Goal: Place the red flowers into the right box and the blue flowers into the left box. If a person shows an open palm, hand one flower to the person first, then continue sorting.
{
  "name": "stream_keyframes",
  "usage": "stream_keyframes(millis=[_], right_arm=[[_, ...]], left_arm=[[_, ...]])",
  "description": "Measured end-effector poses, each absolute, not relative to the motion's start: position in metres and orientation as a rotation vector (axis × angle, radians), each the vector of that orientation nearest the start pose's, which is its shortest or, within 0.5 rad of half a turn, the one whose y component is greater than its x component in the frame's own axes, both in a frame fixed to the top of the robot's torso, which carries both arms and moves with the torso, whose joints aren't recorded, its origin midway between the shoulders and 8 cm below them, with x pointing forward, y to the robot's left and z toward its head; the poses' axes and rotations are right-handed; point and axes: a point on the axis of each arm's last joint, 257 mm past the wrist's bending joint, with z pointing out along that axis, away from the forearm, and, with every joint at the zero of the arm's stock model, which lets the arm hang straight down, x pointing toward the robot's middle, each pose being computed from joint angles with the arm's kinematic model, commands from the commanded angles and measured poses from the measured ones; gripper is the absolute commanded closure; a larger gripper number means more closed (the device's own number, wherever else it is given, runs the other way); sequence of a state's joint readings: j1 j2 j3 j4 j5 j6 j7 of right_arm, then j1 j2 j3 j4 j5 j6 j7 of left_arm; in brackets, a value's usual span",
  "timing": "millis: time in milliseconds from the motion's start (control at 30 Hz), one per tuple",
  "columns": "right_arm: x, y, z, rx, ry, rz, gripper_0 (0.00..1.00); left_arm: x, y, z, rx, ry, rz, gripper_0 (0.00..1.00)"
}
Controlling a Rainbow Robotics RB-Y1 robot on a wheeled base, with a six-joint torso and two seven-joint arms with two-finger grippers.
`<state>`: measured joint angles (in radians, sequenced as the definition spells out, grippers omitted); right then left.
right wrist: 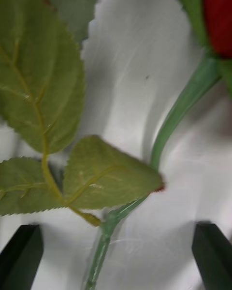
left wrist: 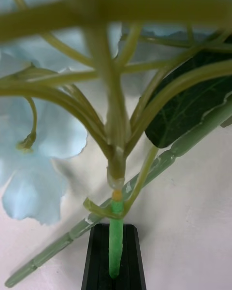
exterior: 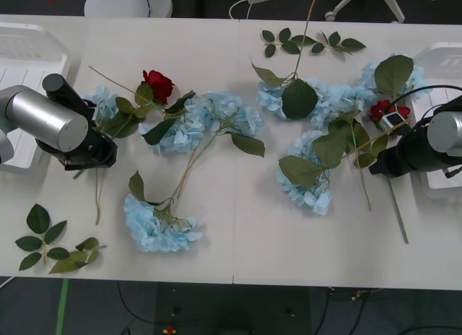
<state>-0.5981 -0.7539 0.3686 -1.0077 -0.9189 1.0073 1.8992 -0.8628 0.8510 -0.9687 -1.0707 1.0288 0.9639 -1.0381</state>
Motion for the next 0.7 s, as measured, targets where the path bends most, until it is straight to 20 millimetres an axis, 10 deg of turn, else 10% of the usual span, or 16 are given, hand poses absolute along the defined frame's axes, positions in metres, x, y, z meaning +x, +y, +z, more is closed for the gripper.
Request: stream_keyframes(millis=[233,433,700], right_arm=[[0.547,-0.38,-0.335,-0.48,2.602,-0.055,0.59],[0.551,-0.384,-0.335,-0.461,2.59,-0.062,1.0],[0.555,-0.388,-0.334,-0.448,2.582,-0.072,1.0]], left_arm=[[0.546,0.336,-0.317,-0.009,2.713,0.121,1.0],[0.543,0.357,-0.257,0.052,2.693,0.217,1.0],[0.596,0.426,-0.154,0.105,2.427,0.544,1.0]])
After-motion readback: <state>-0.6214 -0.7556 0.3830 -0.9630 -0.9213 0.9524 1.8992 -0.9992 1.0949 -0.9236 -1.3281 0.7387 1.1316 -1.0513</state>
